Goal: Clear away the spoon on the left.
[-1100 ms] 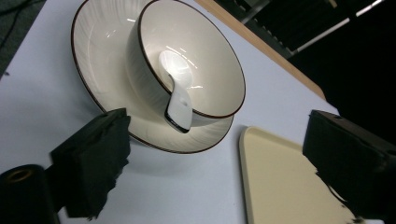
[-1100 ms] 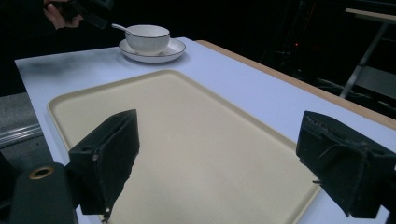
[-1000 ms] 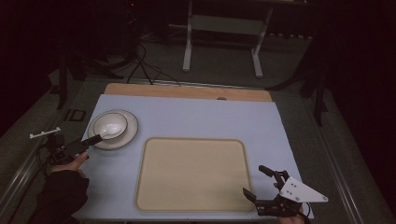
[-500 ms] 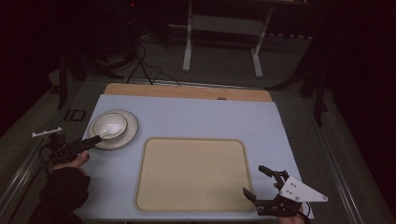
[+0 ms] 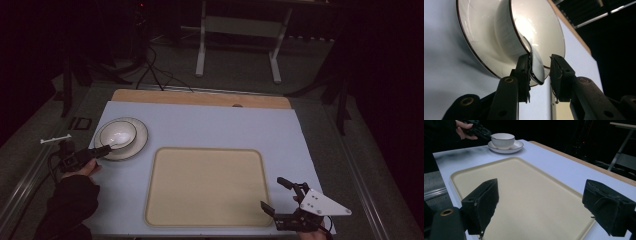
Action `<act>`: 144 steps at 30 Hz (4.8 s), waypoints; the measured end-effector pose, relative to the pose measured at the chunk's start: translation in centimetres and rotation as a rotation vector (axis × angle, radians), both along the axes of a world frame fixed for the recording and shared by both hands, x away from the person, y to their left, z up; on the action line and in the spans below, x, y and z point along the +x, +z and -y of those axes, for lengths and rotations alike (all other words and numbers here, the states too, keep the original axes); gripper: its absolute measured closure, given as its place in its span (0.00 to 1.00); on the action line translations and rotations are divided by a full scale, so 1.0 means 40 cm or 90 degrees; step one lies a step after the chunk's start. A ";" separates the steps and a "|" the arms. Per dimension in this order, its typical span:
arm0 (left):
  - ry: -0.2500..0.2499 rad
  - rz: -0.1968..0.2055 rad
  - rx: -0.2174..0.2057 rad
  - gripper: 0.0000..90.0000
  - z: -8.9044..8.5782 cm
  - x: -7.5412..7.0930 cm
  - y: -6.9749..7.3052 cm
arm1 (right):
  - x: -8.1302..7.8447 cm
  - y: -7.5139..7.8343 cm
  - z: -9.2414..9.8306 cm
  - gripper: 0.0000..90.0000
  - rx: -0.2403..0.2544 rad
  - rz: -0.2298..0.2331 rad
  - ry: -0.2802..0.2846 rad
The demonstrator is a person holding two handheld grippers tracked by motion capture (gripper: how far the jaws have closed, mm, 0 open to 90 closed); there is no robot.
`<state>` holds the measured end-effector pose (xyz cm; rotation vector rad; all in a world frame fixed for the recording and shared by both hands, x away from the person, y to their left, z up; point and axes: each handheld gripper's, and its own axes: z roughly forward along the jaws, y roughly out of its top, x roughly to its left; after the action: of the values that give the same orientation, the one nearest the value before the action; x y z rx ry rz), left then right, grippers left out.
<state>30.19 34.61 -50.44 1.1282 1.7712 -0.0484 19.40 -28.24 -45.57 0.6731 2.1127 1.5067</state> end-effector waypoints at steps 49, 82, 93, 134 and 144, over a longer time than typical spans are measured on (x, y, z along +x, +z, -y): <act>-0.045 0.049 0.158 0.95 0.044 -0.054 0.145 | 0.002 0.001 0.008 0.15 0.005 0.012 -0.020; -0.076 0.089 0.182 0.95 0.129 -0.114 0.201 | -0.002 0.003 0.005 0.15 -0.001 0.025 -0.031; -0.103 0.118 0.169 0.95 0.196 -0.124 0.213 | -0.002 0.003 0.005 0.15 0.000 0.026 -0.030; -0.123 0.182 0.217 0.95 0.372 -0.189 0.248 | -0.001 0.001 0.008 0.15 0.006 0.024 -0.034; -0.104 0.204 0.228 0.95 0.413 -0.221 0.240 | -0.003 0.003 0.008 0.15 0.008 0.031 -0.039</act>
<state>21.35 18.09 -40.84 1.4459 1.4312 0.3466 19.29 -28.56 -45.44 0.6923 2.0300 1.4894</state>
